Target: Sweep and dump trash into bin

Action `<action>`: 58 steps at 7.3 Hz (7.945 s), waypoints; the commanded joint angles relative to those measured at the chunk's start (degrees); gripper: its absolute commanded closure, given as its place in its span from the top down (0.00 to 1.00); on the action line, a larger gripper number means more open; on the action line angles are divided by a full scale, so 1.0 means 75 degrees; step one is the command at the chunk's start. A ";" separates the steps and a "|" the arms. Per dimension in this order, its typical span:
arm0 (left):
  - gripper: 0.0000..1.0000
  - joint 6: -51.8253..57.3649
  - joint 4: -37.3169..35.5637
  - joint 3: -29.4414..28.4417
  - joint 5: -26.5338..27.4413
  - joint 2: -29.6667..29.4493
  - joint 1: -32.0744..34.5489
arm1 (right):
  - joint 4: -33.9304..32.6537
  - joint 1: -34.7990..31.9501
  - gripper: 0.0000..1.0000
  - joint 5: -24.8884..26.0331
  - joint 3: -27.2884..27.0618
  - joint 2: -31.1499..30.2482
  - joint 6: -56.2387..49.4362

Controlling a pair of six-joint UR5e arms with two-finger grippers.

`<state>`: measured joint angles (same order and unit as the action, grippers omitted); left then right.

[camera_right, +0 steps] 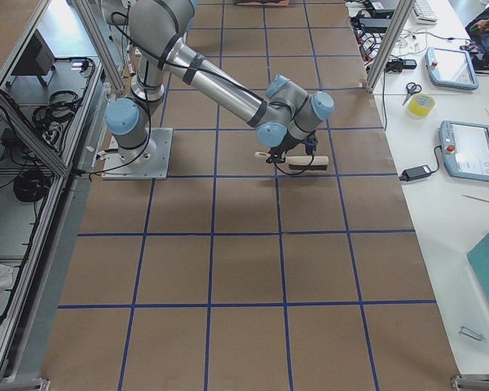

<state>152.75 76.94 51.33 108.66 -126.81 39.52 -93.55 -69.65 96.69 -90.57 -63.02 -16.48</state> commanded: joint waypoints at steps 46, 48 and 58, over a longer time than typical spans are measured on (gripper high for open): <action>0.06 -0.6572 -0.1142 0.3784 -0.1656 0.0290 0.5617 | -0.0018 -0.2514 1.00 -0.0869 0.0193 -0.3515 0.1845; 0.65 -0.6596 -0.1224 0.3808 -0.1691 0.0267 0.5617 | -0.0007 -0.2514 1.00 -0.0868 0.0181 -0.3527 0.1845; 0.83 -1.4588 0.2745 0.2565 -0.2019 0.3064 0.6566 | -0.0007 -0.2514 1.00 -0.0845 0.0157 -0.3503 0.1799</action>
<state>54.20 94.44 70.26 93.65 -107.13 88.24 -93.64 -88.51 90.27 -89.34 -89.39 -2.73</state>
